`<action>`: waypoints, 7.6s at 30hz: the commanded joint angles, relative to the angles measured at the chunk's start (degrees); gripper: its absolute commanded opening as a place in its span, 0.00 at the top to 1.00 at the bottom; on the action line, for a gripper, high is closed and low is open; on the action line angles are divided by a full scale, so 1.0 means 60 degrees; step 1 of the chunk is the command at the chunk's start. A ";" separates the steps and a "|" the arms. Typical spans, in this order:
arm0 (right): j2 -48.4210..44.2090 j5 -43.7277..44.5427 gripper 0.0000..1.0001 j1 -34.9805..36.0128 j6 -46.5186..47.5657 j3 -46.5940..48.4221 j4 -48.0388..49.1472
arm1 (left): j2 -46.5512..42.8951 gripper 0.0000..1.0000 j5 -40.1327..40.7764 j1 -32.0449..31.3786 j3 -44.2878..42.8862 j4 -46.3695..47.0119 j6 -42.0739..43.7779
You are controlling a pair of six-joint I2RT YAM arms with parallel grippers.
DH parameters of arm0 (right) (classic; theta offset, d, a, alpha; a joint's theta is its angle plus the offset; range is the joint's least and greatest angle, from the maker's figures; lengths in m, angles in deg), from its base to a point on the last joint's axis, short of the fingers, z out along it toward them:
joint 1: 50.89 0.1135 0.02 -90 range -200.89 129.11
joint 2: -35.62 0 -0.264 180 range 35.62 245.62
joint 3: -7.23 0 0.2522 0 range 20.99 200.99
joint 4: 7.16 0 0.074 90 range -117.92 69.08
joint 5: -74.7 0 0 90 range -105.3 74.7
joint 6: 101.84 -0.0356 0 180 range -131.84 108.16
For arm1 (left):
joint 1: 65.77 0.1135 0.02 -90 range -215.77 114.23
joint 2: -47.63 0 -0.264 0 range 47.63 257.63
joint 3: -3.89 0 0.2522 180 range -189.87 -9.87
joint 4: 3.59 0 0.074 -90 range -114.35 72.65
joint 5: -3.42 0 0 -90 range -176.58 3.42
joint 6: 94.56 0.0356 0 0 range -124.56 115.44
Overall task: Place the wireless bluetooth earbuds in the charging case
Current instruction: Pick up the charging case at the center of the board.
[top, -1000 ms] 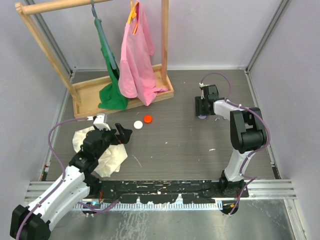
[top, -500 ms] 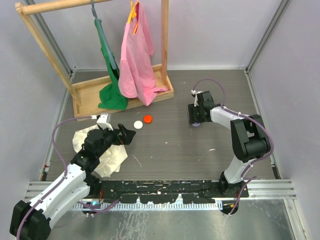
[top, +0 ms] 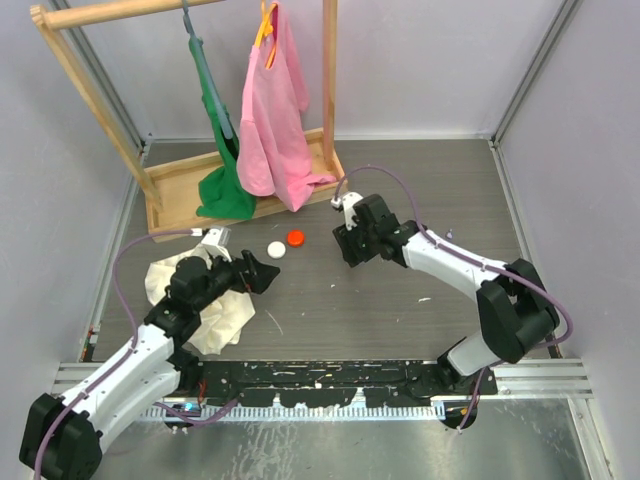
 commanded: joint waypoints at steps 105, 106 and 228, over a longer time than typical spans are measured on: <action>-0.5043 -0.1168 0.25 0.3071 -0.4326 -0.5288 1.1433 | 0.0988 1.00 -0.1995 -0.0951 0.0038 0.6628 -0.1776; -0.4986 -0.1040 0.25 0.3070 -0.4498 -0.5467 1.1849 | 0.1056 1.00 -0.2057 -0.0951 0.0008 0.6709 -0.1855; -0.3820 -0.6680 0.89 0.1585 -0.0657 -0.0586 0.3141 | 0.2705 0.69 -0.6111 -0.1204 -0.0566 0.7831 -0.0793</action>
